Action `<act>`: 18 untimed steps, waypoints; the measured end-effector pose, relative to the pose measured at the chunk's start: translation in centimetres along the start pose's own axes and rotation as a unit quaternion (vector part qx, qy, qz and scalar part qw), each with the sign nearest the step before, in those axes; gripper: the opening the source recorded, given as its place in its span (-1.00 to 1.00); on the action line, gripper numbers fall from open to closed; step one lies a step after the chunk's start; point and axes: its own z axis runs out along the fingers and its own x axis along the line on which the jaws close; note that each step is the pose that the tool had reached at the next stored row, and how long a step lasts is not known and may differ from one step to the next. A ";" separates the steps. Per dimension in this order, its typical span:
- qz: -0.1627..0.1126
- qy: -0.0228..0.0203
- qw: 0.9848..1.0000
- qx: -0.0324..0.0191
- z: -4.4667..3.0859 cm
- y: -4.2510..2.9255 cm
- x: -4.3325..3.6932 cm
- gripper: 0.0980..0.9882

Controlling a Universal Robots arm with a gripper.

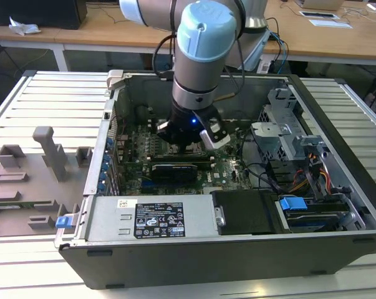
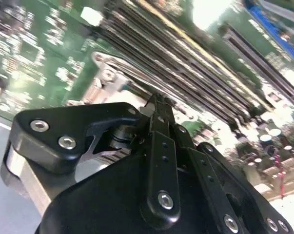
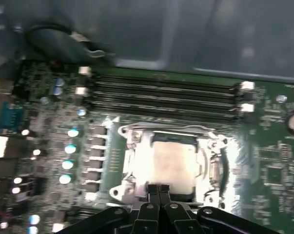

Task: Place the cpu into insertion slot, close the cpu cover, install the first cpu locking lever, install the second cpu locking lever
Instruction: 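Install the second cpu locking lever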

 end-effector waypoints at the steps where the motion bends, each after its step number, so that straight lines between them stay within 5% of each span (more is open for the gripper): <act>1: 0.000 0.000 1.000 0.003 0.03 0.17 -0.24 -0.98; 3: 0.001 0.002 1.000 0.013 0.10 0.60 -0.74 -0.98; 5: 0.002 0.004 0.999 0.035 0.23 1.39 -1.25 -0.98; 7: 0.003 0.005 0.999 0.052 0.32 1.90 -1.42 -0.98; 10: 0.003 0.007 0.998 0.069 0.02 2.86 -1.53 -0.98; 13: 0.004 0.008 0.997 0.077 -0.75 4.27 -1.63 -0.98; 15: 0.004 0.008 0.997 0.078 -2.52 4.76 -1.60 -0.98; 18: 0.004 0.008 0.997 0.078 -3.90 5.04 -1.55 -0.98</act>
